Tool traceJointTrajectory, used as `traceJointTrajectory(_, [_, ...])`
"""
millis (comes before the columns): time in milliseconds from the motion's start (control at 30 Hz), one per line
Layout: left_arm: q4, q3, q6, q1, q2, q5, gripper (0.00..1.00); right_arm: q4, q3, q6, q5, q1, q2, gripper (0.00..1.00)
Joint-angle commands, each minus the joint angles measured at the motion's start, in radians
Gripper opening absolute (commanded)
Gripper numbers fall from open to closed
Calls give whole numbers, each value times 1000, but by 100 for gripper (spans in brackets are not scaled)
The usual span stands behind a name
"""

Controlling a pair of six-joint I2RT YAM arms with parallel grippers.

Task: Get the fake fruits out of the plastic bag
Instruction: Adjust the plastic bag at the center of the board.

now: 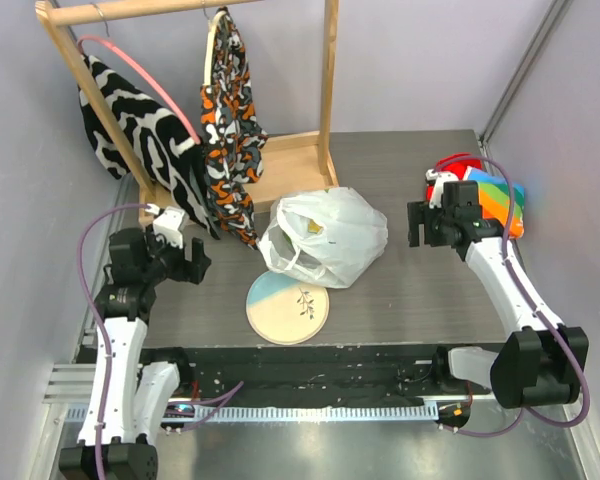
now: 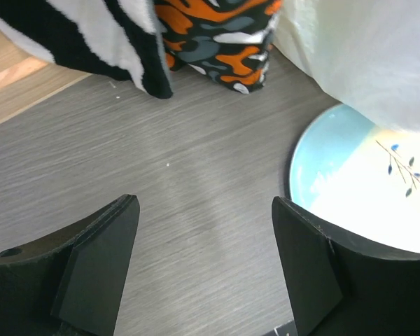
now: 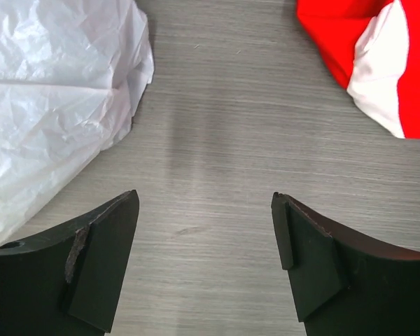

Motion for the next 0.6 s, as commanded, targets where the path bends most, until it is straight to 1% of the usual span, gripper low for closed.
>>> traceJointTrajectory(0, [-101,79,92,-2,-43,108,82,-35,102,-38,-104,-3,-37,85])
traceJointTrajectory(33, [-119,132,124,-2,-52,168,82,-51,134,-70,-259,-3,-42,86])
traceJointTrajectory(67, [-154,162,141,-8,-61,197,82,-107,171,-172,-370,-3,-46,86])
traceJointTrajectory(100, [-168,191,153,-10,-78,229,82,-141,249,-243,-489,3,-51,86])
traceJointTrajectory(133, [-184,262,165,-13,-81,289,83,-158,277,-268,-621,24,-51,85])
traceJointTrajectory(167, [-208,292,176,-22,-81,318,83,-111,318,-242,-591,70,-43,84])
traceJointTrajectory(200, [-217,327,181,-27,-74,344,82,-106,350,-215,-552,201,-27,84])
traceJointTrajectory(233, [-243,355,187,-33,-63,395,81,-117,386,-225,-534,265,-7,83])
traceJointTrajectory(267, [-260,404,223,-43,-54,416,80,-118,429,-231,-502,317,10,81])
traceJointTrajectory(300, [-274,421,243,-51,-46,427,80,-97,435,-209,-500,386,26,80])
traceJointTrajectory(333, [-297,432,263,-68,-26,429,80,-69,441,-183,-497,405,33,79])
traceJointTrajectory(367, [-305,449,297,-76,-17,389,80,-34,459,-163,-500,422,47,78])
traceJointTrajectory(433, [-293,461,300,-82,18,313,80,-10,479,-123,-514,465,98,76])
traceJointTrajectory(467, [-267,481,282,-80,37,203,80,-2,487,-121,-503,488,110,75])
traceJointTrajectory(500, [-241,496,223,-80,51,144,80,10,490,-121,-474,515,133,75])
traceJointTrajectory(533, [-195,510,190,-80,87,89,80,30,492,-113,-446,576,144,75])
traceJointTrajectory(567, [-166,525,149,-82,104,-64,80,37,504,-100,-426,598,154,75])
